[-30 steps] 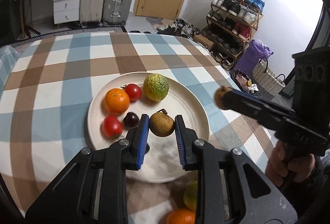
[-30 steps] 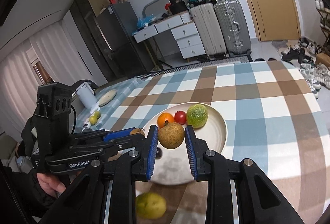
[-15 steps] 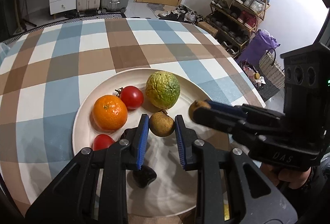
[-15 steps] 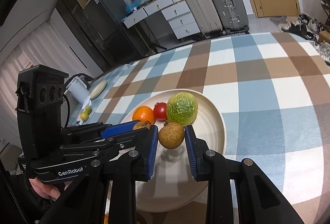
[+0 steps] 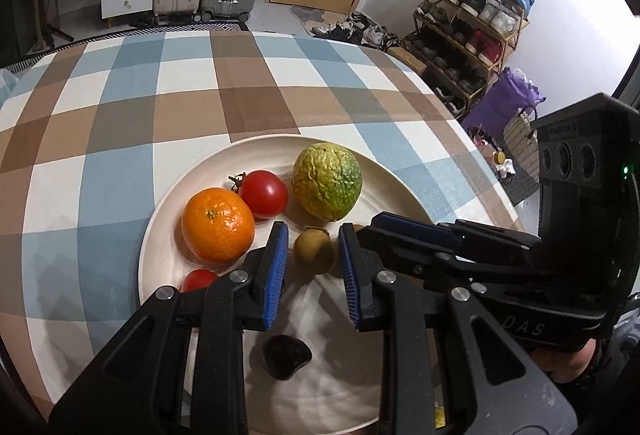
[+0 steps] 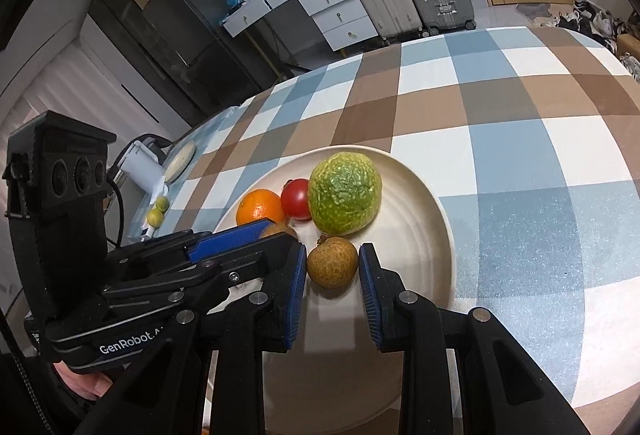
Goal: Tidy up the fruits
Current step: 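Open both grippers to release the brown fruits onto the plate, then withdraw both grippers toward the orange and yellow-green citrus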
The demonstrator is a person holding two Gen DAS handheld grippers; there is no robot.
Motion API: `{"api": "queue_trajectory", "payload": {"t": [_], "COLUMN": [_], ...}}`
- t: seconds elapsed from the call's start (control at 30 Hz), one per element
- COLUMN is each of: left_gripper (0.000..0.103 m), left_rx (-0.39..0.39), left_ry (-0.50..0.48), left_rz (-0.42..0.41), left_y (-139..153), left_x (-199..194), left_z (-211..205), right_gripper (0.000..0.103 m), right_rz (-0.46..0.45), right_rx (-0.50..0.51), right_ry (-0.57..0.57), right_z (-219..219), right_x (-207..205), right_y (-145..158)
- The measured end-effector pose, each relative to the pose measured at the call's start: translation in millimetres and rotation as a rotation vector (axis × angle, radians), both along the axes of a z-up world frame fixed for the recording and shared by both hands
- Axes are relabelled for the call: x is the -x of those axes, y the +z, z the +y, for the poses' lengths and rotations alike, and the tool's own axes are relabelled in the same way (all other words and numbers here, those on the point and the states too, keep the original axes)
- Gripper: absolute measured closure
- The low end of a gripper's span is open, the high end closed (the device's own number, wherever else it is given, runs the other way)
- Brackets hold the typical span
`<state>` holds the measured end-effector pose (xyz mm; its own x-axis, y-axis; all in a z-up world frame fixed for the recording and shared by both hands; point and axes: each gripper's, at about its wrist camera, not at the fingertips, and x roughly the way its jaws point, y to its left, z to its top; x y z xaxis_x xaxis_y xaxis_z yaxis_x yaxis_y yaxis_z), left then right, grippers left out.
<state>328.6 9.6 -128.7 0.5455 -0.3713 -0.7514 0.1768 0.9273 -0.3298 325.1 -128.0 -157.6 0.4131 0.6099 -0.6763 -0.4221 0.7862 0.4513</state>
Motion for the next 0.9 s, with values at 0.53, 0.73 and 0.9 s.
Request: {"api": "queue_trajectory", "payload": {"t": [0.53,0.73,0.9], "left_gripper": [0.037,0.022,0.019], "left_rx": [-0.01,-0.032,-0.089], "left_ry": [0.047,0.076,0.097], "left_rz": [-0.112,-0.184,-0.251], "left_y": [59.7,87.8,108.7], "left_x": [57.6,93.3,127.3], "left_z": [13.5,18.0,13.2], "right_gripper": [0.024,0.012,0.004], "right_rz": [-0.129,-0.211,-0.251], "right_rx": [-0.09,-0.12,-0.135], "right_ry": [-0.058,-0.056,-0.077], "right_z": [-34.1,-46.0,-53.0], "right_x": [56.0,96.5,122.2], "right_y": [53.9,77.8,91.2]}}
